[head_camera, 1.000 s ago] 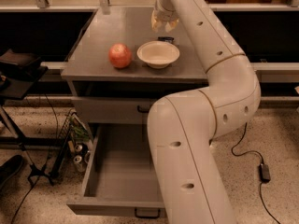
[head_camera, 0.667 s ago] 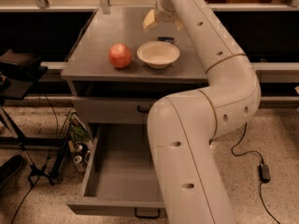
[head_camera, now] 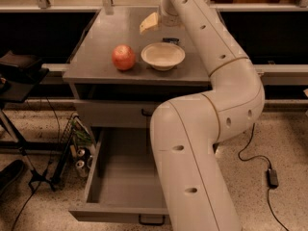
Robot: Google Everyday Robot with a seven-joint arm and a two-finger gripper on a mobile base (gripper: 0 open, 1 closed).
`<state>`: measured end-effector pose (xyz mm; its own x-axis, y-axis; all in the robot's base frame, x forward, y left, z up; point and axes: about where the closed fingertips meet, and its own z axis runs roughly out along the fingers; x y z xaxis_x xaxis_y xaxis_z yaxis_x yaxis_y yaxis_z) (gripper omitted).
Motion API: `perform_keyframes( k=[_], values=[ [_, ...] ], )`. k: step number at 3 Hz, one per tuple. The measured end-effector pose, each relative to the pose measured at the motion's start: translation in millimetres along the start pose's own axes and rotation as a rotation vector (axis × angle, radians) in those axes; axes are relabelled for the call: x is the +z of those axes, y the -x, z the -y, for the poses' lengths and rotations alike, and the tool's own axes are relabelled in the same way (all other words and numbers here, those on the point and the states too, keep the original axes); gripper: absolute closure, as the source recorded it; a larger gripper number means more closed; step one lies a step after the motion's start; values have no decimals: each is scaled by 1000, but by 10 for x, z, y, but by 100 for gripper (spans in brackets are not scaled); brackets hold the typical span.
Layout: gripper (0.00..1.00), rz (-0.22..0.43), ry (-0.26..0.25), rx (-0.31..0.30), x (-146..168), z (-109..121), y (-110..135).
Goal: Place rxbar blueberry into middle drawer
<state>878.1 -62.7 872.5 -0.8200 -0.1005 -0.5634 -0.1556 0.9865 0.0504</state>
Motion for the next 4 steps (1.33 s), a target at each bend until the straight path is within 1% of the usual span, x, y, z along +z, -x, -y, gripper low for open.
perform_keyframes(
  k=[2,3,4],
  values=[
    [0,-59,6,3,238,-61,-169],
    [13,-79,10,-1,314,-88,-226],
    [33,-91,17,-10,366,-114,-262]
  ],
)
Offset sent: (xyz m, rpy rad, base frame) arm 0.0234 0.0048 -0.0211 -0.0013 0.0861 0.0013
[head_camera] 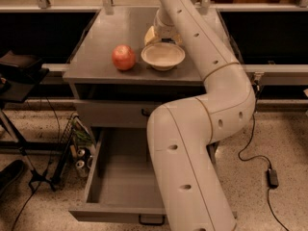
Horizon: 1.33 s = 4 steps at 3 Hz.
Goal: Place rxbar blueberry into middle drawer
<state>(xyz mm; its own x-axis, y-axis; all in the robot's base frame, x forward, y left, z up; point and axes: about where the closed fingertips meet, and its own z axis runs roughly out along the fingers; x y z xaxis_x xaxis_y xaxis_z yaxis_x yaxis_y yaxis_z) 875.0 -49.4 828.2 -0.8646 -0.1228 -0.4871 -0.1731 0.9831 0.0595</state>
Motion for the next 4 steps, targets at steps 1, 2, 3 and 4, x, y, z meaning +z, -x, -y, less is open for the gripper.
perform_keyframes(
  k=[1,2,3,4],
  values=[
    [56,-2,1,-5,10,-8,-3],
    [79,10,-5,-9,-16,-7,33],
    [99,39,-12,-21,-105,-13,119],
    [100,99,-13,-23,-279,17,271]
  ],
)
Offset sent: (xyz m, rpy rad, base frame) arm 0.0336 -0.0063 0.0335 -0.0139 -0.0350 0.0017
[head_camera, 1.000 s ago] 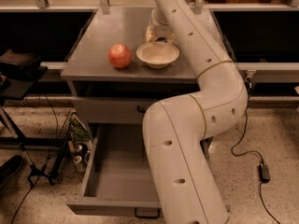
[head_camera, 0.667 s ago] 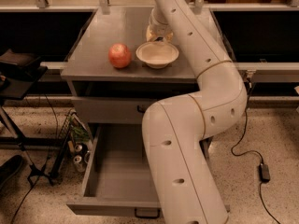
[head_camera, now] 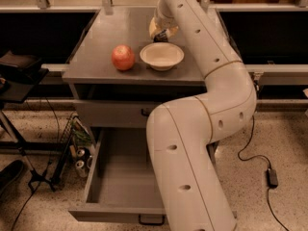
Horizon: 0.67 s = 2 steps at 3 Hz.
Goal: Place rxbar blueberry into middle drawer
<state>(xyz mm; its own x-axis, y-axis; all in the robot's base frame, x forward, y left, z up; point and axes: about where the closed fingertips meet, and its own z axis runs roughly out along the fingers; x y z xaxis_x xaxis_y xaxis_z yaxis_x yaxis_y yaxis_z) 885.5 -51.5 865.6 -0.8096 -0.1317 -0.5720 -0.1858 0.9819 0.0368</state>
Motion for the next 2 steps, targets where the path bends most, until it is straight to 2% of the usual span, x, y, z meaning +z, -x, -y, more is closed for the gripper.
perform_keyframes(
  k=[2],
  values=[
    [100,132,0,14,-363,154,332]
  ],
)
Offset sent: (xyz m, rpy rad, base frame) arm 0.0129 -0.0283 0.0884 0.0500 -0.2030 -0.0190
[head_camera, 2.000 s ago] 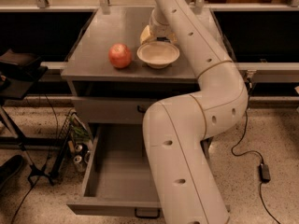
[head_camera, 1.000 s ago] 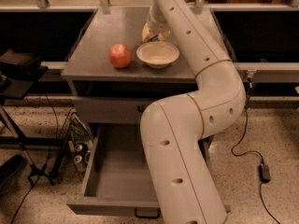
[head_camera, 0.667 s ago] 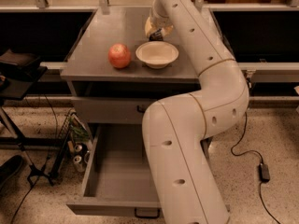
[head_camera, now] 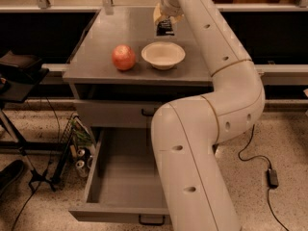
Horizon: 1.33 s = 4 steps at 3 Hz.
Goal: Place rxbar blueberry into middle drawer
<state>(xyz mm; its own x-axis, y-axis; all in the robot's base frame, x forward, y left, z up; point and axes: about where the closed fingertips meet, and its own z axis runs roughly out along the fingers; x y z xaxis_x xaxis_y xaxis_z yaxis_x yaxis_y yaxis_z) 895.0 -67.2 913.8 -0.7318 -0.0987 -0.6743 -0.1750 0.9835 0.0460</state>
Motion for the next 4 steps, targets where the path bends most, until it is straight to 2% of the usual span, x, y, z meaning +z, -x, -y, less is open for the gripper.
perform_keyframes(
  k=[1,2,4],
  values=[
    [100,50,-13,6,-159,92,142],
    [100,65,-15,14,-229,146,179],
    [100,83,30,80,-557,253,174]
  ],
)
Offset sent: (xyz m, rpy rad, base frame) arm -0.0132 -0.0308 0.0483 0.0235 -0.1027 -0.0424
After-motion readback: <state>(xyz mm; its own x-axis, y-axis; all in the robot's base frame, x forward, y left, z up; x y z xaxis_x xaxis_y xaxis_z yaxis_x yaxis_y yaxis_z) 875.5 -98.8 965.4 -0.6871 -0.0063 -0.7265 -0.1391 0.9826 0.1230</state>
